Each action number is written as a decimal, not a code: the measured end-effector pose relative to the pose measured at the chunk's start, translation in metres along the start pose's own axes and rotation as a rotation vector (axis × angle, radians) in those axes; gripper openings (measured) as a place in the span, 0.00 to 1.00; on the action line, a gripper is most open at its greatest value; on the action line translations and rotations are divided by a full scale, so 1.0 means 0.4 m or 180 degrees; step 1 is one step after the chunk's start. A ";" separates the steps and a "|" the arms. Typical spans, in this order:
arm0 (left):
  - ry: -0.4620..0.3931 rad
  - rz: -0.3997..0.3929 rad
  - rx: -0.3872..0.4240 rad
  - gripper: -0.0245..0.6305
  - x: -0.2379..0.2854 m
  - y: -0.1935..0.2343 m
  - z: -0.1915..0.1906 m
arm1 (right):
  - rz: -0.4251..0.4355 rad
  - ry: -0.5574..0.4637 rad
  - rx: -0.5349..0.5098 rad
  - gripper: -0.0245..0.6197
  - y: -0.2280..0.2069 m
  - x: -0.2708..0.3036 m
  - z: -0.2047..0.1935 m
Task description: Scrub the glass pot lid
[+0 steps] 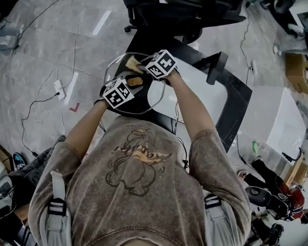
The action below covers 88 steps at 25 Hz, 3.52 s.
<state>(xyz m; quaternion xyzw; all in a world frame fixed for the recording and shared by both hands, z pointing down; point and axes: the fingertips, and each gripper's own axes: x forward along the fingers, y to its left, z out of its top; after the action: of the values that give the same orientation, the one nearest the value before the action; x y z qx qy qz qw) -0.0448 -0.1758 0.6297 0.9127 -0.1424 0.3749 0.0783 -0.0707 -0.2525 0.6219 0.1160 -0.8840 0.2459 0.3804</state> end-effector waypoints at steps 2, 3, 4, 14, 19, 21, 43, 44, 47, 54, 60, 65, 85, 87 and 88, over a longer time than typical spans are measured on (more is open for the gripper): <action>0.0017 -0.0009 -0.0003 0.34 -0.001 -0.002 -0.002 | -0.0046 -0.0009 0.0042 0.11 -0.003 -0.018 -0.021; 0.0027 -0.0017 -0.0005 0.34 -0.002 -0.003 -0.002 | -0.0069 -0.0012 0.0060 0.11 -0.003 -0.026 -0.032; 0.0039 -0.0025 -0.0009 0.34 -0.002 -0.004 -0.003 | -0.0094 -0.0014 0.0074 0.11 -0.004 -0.033 -0.041; 0.0113 -0.0072 -0.0036 0.34 0.001 -0.003 0.000 | -0.0276 -0.0018 0.0295 0.11 0.037 -0.094 -0.134; 0.0164 -0.0084 -0.0055 0.34 -0.003 -0.008 -0.005 | -0.0260 0.0004 0.0464 0.10 0.085 -0.114 -0.198; 0.0178 -0.0095 -0.0059 0.34 -0.008 -0.010 -0.003 | -0.0275 0.0014 0.0529 0.10 0.103 -0.118 -0.219; 0.0221 -0.0125 -0.0101 0.34 -0.003 -0.008 0.002 | -0.0468 -0.0091 0.1214 0.10 0.268 -0.083 -0.292; 0.0222 -0.0126 -0.0104 0.34 -0.004 -0.008 0.003 | -0.0450 -0.0083 0.1208 0.10 0.274 -0.079 -0.289; 0.0215 -0.0124 -0.0105 0.34 -0.001 -0.008 0.001 | -0.0433 -0.0050 0.1126 0.10 0.299 -0.058 -0.277; 0.0214 -0.0120 -0.0114 0.34 0.003 -0.009 0.000 | -0.0443 -0.0118 0.1022 0.10 0.336 -0.011 -0.225; 0.0212 -0.0105 -0.0143 0.34 -0.003 -0.012 0.000 | -0.0458 -0.0224 0.1171 0.10 0.347 0.026 -0.171; 0.0207 -0.0103 -0.0121 0.34 0.001 -0.008 -0.004 | -0.0559 -0.0363 0.1243 0.10 0.334 0.043 -0.138; 0.0174 -0.0103 -0.0134 0.34 -0.001 -0.014 0.004 | -0.0309 -0.0210 0.0886 0.10 0.414 0.061 -0.194; 0.0170 -0.0101 -0.0131 0.34 0.000 -0.017 0.004 | -0.0281 -0.0182 0.0845 0.10 0.420 0.054 -0.210; 0.0169 -0.0101 -0.0126 0.34 -0.001 -0.017 0.003 | -0.0262 -0.0171 0.0828 0.10 0.424 0.049 -0.220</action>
<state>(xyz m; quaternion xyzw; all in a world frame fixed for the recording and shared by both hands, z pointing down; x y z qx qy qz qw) -0.0420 -0.1695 0.6281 0.9028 -0.1331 0.3949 0.1060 -0.0964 -0.0624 0.6295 0.2070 -0.8490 0.3394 0.3481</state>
